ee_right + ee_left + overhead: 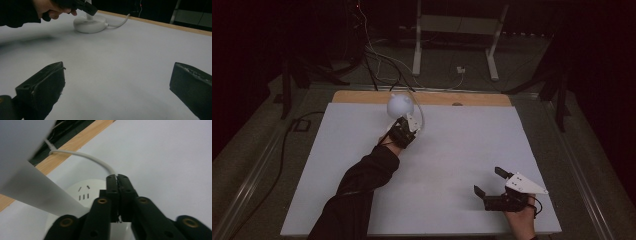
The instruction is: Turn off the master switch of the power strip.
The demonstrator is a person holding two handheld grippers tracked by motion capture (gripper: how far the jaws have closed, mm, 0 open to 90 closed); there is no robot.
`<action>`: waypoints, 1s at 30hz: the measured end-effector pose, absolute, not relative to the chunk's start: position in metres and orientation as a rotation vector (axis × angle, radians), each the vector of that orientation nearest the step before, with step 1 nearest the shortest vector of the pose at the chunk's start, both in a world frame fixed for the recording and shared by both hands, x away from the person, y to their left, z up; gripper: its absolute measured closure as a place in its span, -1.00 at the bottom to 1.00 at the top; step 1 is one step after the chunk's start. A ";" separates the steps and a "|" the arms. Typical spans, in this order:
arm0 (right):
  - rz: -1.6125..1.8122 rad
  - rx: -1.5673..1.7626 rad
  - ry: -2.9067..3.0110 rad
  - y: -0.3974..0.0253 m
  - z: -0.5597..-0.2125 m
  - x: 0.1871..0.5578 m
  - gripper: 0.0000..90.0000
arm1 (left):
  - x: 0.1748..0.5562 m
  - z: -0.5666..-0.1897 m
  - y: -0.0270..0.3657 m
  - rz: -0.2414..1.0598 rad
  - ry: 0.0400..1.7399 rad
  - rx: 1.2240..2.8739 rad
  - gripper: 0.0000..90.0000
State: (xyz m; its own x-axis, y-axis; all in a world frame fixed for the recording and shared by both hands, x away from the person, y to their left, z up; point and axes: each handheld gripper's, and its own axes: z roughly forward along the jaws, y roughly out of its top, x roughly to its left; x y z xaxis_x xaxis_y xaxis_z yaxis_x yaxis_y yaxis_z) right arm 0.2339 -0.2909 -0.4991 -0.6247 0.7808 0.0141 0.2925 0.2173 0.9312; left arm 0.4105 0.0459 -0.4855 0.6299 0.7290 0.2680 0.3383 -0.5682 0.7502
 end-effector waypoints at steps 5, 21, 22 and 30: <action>1.401 0.989 2.034 -0.291 -0.499 0.234 -1.00 | 0.406 -0.478 0.045 0.697 0.826 2.182 0.71; 1.400 0.993 2.035 -0.290 -0.500 0.234 -1.00 | 0.394 -0.466 0.046 0.473 0.803 2.232 -0.40; 1.400 0.992 2.035 -0.290 -0.500 0.234 -1.00 | 0.394 -0.466 0.047 0.456 0.801 2.235 -0.48; 1.399 0.993 2.046 -0.288 -0.501 0.235 -1.00 | 0.383 -0.460 0.059 0.347 0.775 2.236 -0.98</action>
State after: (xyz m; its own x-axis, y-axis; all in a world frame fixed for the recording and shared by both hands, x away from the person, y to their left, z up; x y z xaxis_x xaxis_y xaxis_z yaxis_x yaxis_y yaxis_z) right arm 0.2351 -0.2882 -0.5008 -0.6295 0.7767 0.0203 0.3004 0.2192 0.9283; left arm 0.3829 0.0593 -0.4598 0.7816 0.6236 0.0141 0.4260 -0.5502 0.7182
